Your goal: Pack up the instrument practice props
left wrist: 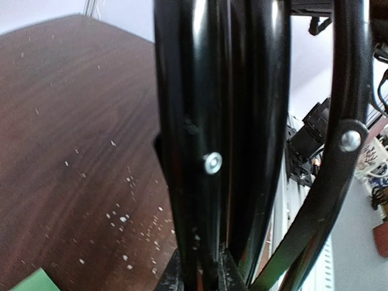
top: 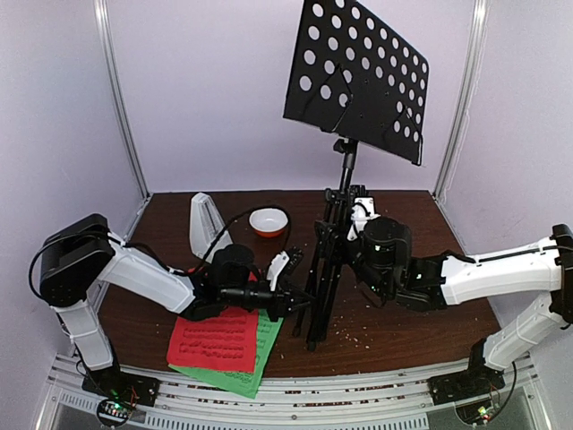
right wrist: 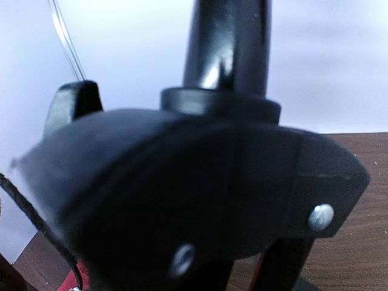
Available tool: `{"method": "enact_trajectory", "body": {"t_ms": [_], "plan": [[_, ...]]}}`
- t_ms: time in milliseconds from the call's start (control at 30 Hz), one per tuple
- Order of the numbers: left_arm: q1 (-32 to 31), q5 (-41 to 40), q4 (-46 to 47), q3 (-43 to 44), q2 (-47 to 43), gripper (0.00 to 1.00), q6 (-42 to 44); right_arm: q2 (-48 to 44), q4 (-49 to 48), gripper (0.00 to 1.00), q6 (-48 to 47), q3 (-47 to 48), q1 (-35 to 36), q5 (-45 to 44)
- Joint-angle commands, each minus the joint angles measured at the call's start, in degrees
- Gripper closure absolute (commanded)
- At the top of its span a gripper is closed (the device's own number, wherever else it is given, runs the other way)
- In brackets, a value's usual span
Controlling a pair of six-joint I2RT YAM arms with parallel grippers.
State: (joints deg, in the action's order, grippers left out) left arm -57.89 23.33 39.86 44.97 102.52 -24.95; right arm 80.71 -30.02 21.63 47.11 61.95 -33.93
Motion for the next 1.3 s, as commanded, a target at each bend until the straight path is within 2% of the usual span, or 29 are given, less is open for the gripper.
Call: {"method": "enact_trajectory", "body": {"t_ms": [0, 333, 500, 700, 900, 1267], "plan": [[-0.4, -2.3, 9.5, 1.0, -4.9, 1.0, -4.5, -0.3, 3.0, 0.99, 3.9, 1.2, -0.3, -4.0], [-0.4, -2.1, 9.3, 0.0, -4.9, 1.0, -7.4, 4.1, 4.5, 1.0, 8.2, 0.8, -0.3, -6.8], [-0.5, -0.9, 5.2, 2.1, -4.1, 1.0, -8.7, 6.1, 10.4, 1.0, 10.7, 2.9, -0.4, -9.6], [-0.5, -1.2, 5.1, 1.3, -4.3, 1.0, -13.4, 8.2, 21.1, 1.0, 17.9, 6.7, -0.4, -14.8], [-0.5, -1.3, 4.2, 2.0, -3.4, 1.0, -15.4, 12.1, 31.3, 1.0, 23.3, 11.1, -0.5, -15.6], [-0.5, 0.2, 1.9, 2.1, -2.7, 1.0, -16.3, 16.9, 35.3, 1.0, 27.5, 11.9, -1.9, -12.5]]}}
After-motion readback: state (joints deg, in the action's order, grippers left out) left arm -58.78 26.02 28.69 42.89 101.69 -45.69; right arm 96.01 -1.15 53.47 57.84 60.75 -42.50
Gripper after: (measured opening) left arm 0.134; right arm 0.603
